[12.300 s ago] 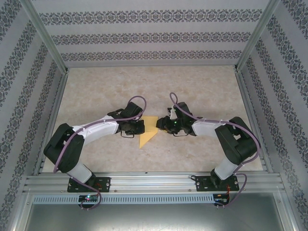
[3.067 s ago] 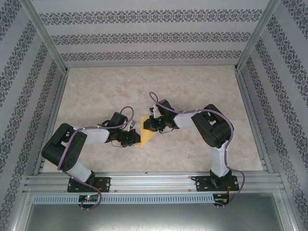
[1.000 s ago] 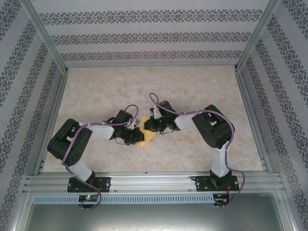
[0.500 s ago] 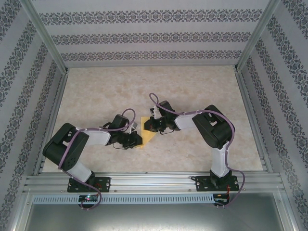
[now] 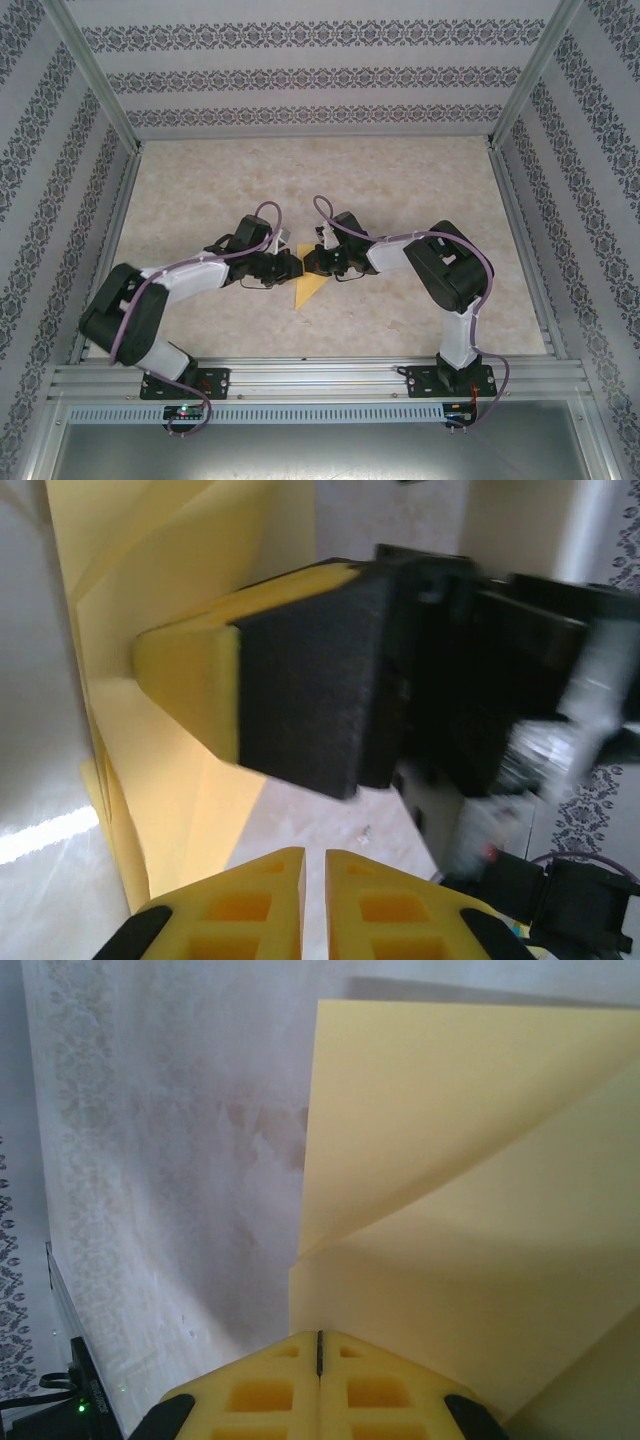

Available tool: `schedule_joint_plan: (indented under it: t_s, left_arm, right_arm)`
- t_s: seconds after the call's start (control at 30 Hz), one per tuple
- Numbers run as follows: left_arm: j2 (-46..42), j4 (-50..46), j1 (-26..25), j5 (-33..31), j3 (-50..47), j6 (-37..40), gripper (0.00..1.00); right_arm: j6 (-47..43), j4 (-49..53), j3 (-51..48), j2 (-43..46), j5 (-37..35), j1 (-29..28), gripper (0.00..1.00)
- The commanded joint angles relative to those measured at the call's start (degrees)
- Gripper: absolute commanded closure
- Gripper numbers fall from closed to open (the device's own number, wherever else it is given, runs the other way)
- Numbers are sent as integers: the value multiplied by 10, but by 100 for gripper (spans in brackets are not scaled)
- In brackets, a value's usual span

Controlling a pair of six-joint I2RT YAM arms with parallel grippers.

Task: Fold a paper plane with a square sheet of paper (pick it up from the middle)
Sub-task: Fourth fold the wing at the center of the table.

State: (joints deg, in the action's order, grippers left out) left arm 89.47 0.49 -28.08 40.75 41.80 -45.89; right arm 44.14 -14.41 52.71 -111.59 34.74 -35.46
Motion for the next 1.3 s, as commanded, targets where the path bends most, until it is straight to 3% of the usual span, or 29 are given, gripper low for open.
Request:
schedule_joint_plan:
  t_s: [0.0,0.3,0.6,0.87,1.17,1.27]
  left_arm:
    - [54,45,-7,41,-1,-20,85]
    - [110,-31,-13,14,-58,-2,88]
    - [68,-66,-46,28,-114,12,84]
    - [35,-162,-77,-28,-92,28,85]
    - [-4,-161,-103,-20,-103,20,85]
    - [-67,-163,-104,-33,-100,15,86]
  right_arm:
    - [-9,75,-32,-23,-55,2,93]
    - [-9,84,-27,-22,-58,2,93]
    - [-8,90,-25,-22,-62,2,93]
    - [-8,96,-21,-22,-63,2,93]
    - [-8,97,-20,-27,-64,1,93]
    - [-8,97,-19,-28,-62,0,93]
